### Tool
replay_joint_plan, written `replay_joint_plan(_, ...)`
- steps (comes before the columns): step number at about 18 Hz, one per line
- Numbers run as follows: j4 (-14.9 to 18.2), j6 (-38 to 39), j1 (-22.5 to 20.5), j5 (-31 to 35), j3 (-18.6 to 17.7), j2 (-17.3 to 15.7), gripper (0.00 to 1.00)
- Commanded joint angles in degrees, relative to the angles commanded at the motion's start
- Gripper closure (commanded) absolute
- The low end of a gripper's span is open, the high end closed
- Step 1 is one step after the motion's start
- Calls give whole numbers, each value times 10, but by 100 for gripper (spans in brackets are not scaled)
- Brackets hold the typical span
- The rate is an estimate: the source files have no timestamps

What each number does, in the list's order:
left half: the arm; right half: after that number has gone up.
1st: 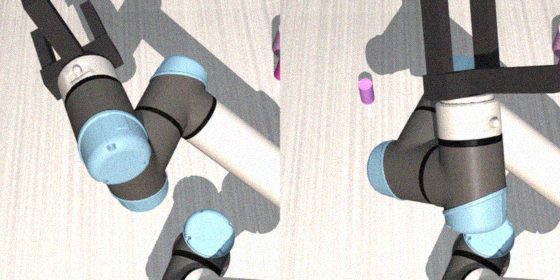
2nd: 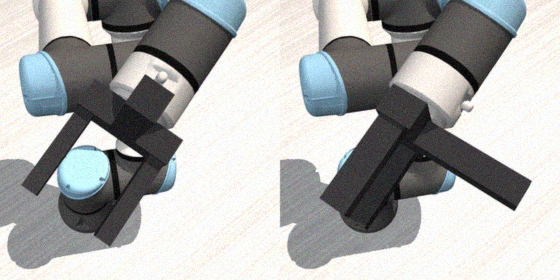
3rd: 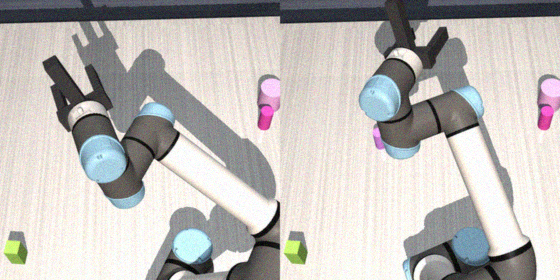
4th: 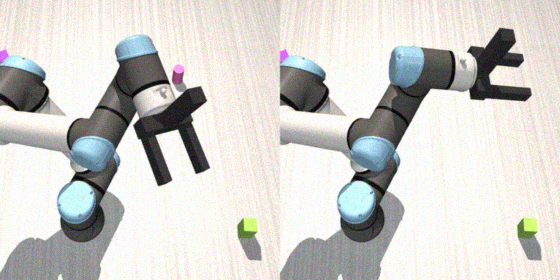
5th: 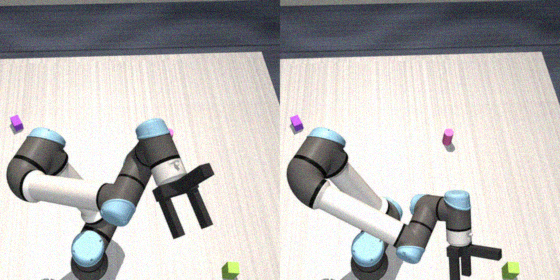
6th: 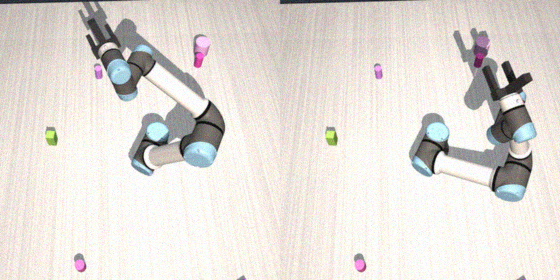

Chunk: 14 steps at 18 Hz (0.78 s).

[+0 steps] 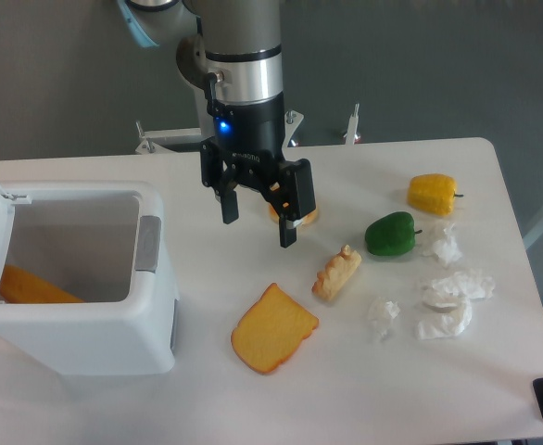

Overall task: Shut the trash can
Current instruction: 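Raise the open gripper and move it toward the white trash can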

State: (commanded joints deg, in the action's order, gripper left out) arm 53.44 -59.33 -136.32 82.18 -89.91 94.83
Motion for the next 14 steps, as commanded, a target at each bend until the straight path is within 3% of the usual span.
replay_joint_plan(14, -1, -1, 0, -41, 9, -10, 0)
